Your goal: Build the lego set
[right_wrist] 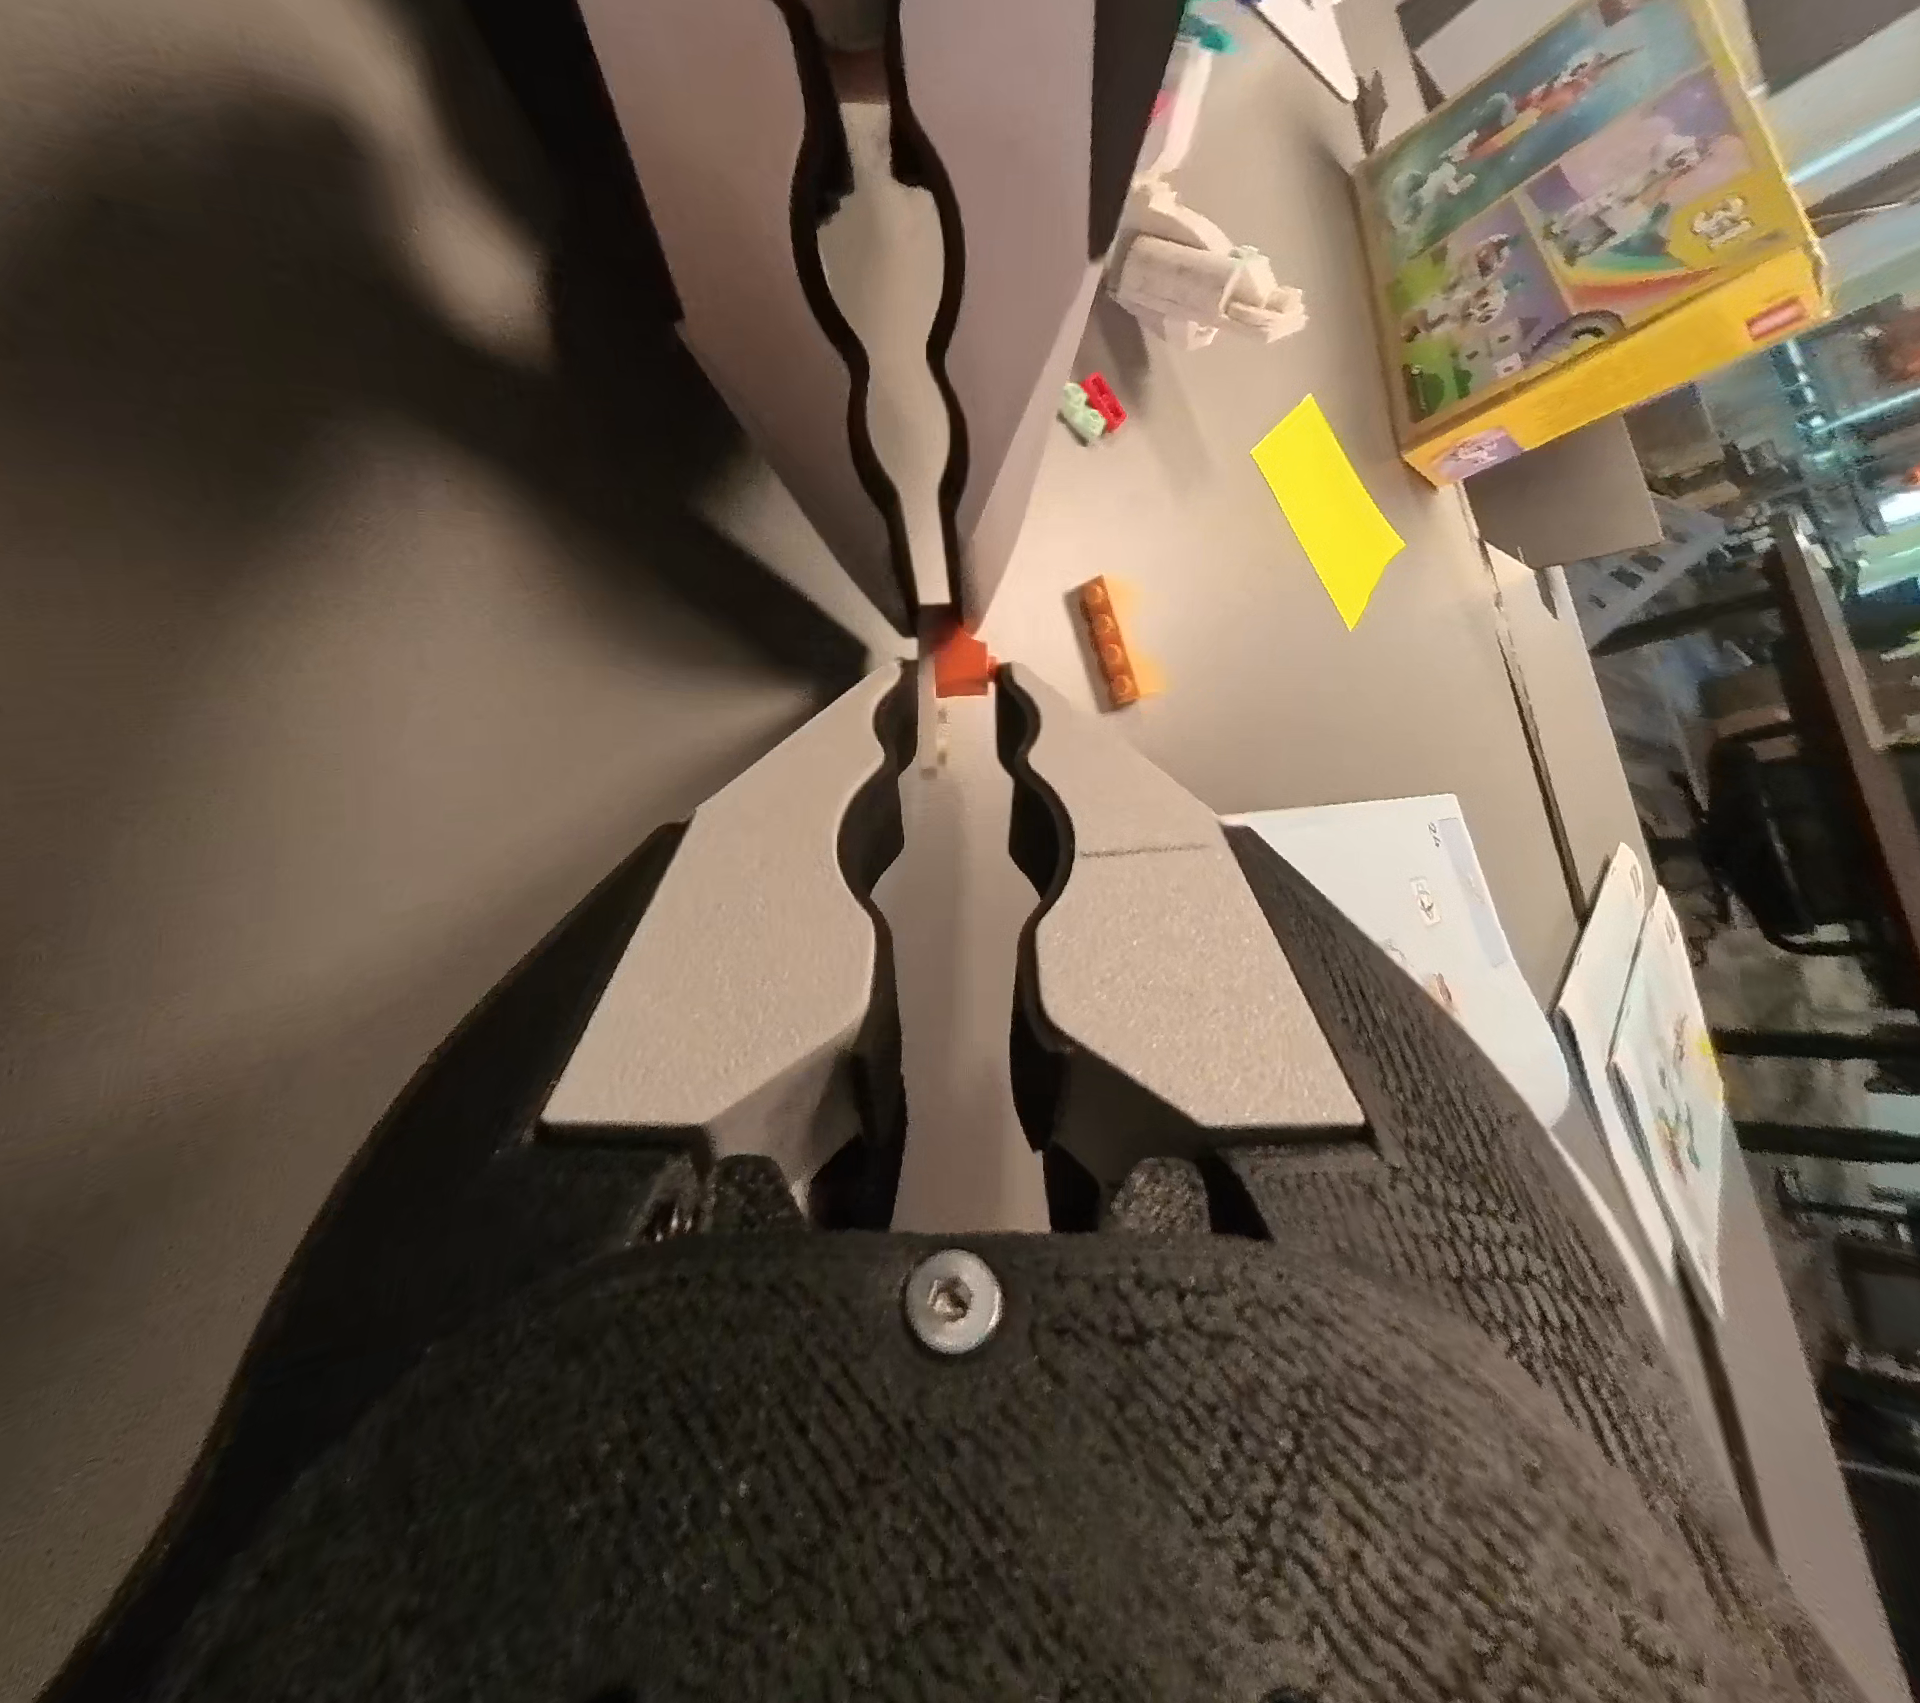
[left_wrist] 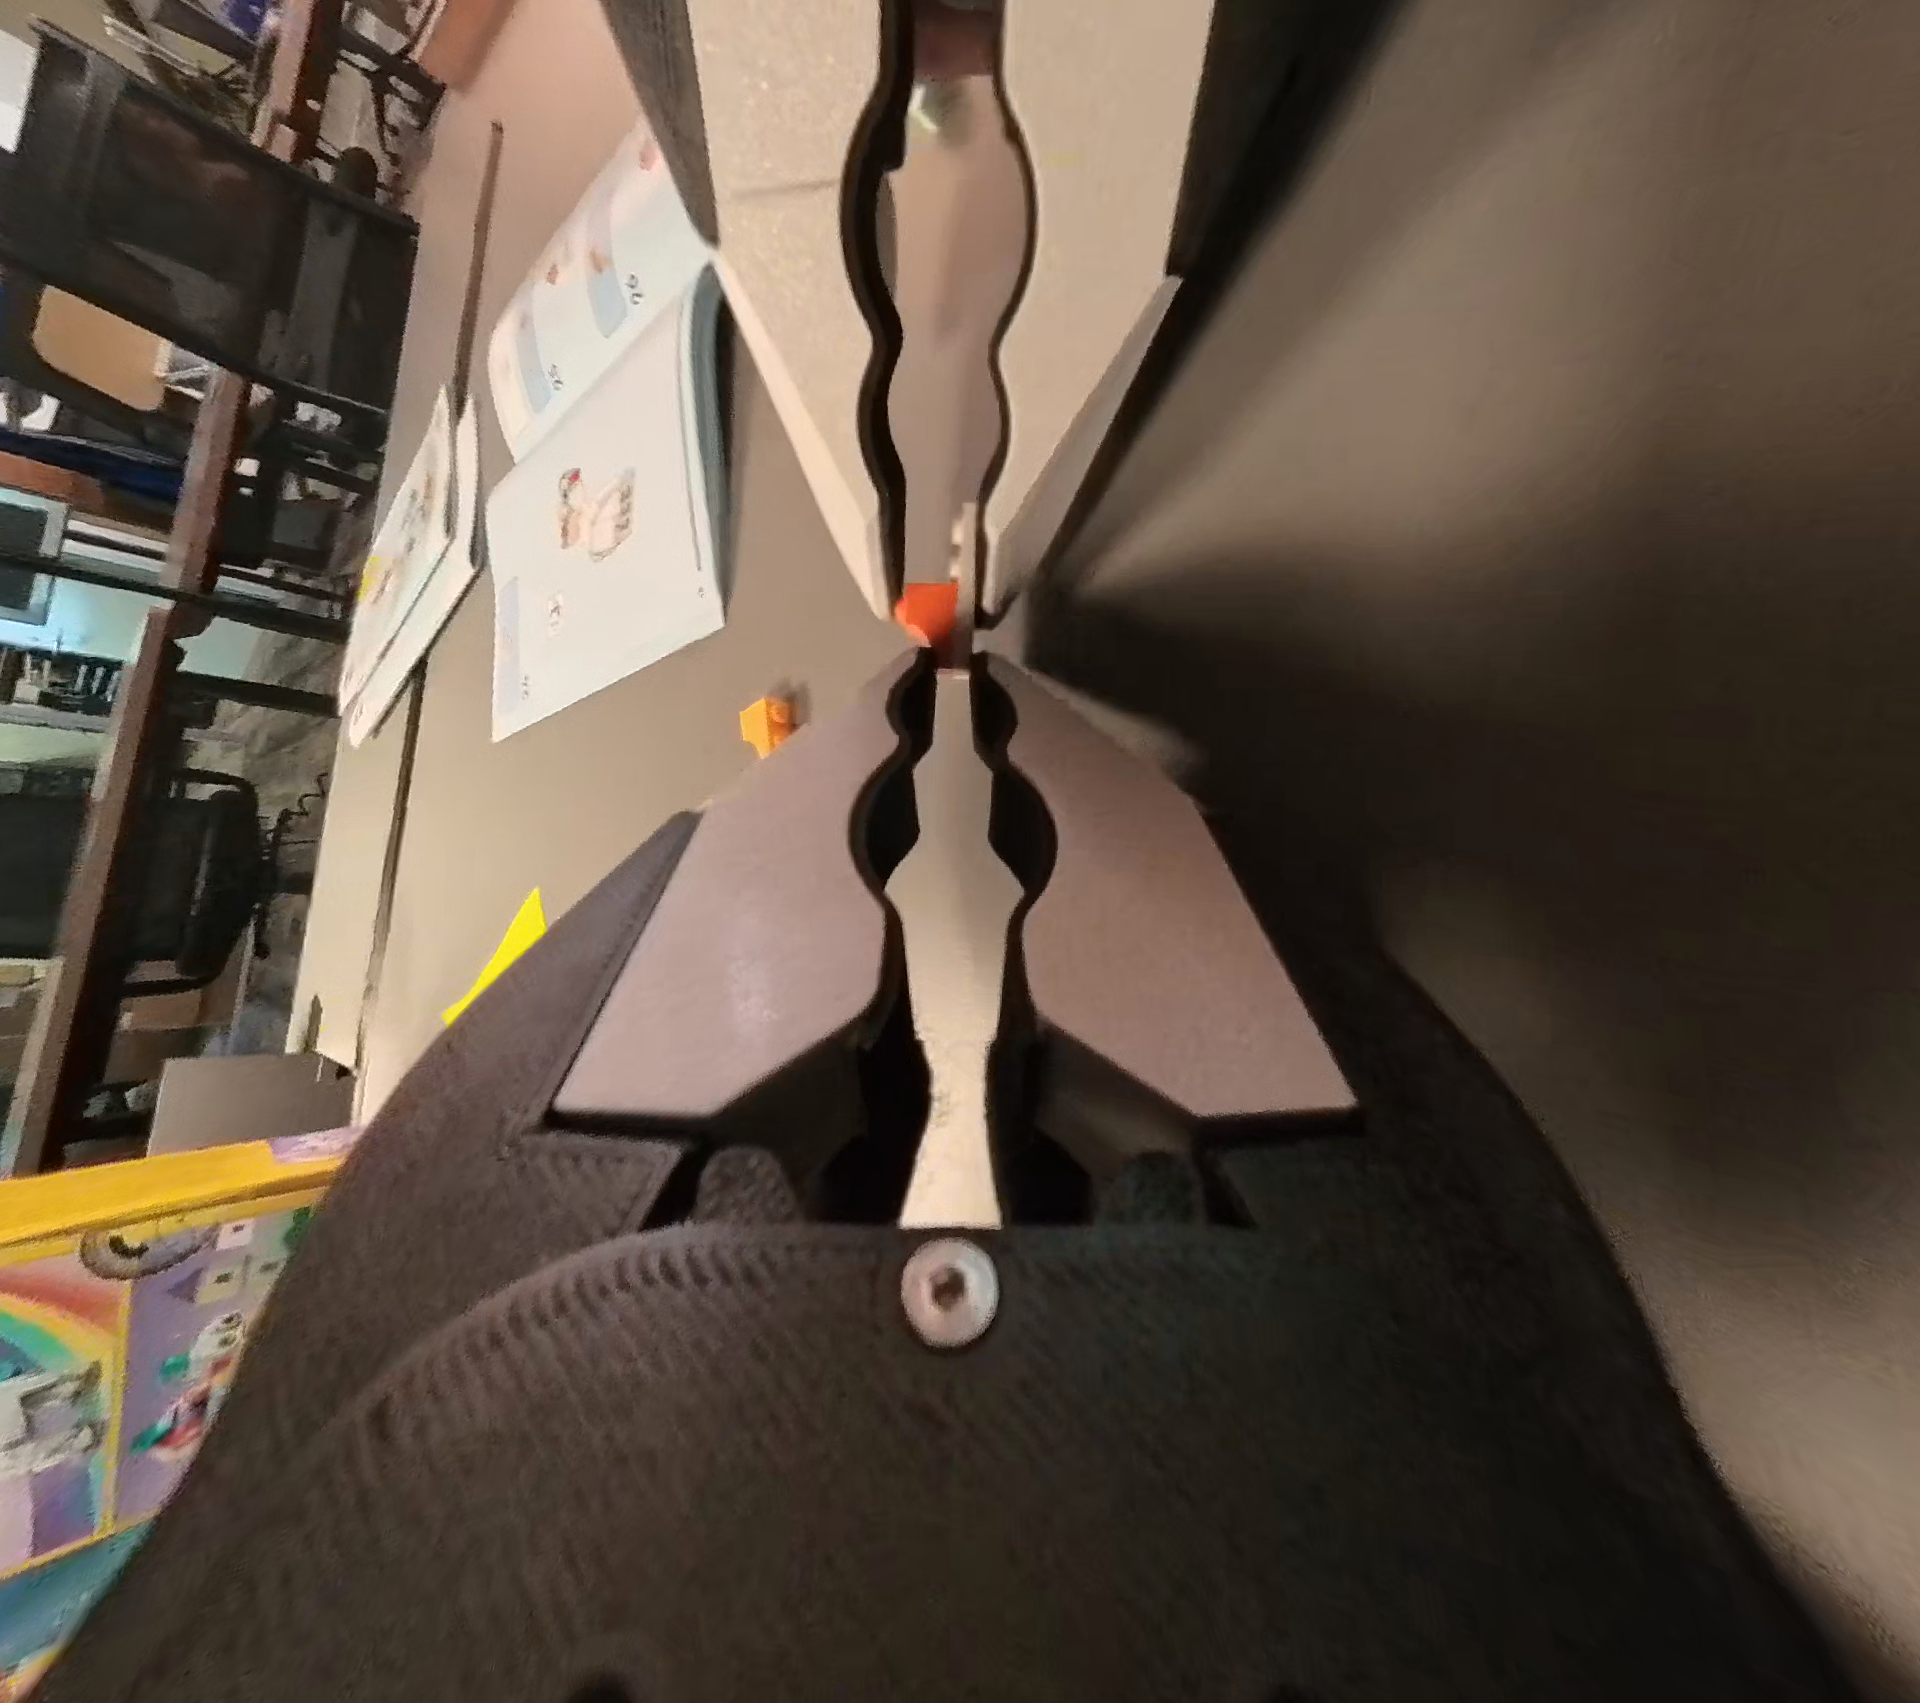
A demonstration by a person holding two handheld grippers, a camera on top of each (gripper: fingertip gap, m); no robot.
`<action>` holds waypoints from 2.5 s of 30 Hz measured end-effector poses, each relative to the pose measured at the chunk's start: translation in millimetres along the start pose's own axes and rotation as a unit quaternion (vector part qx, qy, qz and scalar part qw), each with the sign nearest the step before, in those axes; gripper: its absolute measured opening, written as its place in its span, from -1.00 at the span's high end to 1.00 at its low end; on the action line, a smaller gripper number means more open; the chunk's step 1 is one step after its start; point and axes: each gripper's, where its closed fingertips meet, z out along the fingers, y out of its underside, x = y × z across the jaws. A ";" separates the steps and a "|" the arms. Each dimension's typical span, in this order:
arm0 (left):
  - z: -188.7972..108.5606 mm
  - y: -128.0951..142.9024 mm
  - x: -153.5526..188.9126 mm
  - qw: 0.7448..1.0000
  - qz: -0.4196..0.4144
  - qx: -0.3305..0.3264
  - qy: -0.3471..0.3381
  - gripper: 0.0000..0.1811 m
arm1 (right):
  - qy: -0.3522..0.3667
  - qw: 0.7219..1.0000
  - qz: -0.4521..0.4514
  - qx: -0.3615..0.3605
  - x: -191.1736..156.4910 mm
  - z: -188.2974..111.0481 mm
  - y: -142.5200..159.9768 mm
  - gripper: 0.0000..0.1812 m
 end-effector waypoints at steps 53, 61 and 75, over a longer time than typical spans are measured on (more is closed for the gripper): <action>-36.3 -34.1 -29.5 0.880 -0.387 0.220 0.166 0.93 | 0.199 0.945 -0.244 0.088 32.6 -26.9 -34.5 0.97; -39.7 -5.0 -60.5 0.900 -0.389 0.192 0.051 0.93 | 0.101 0.992 -0.016 0.068 43.6 -21.2 -3.9 0.74; -34.1 30.1 -70.3 0.935 -0.340 0.097 -0.030 0.93 | -0.149 0.961 0.232 -0.001 43.9 43.1 18.2 0.74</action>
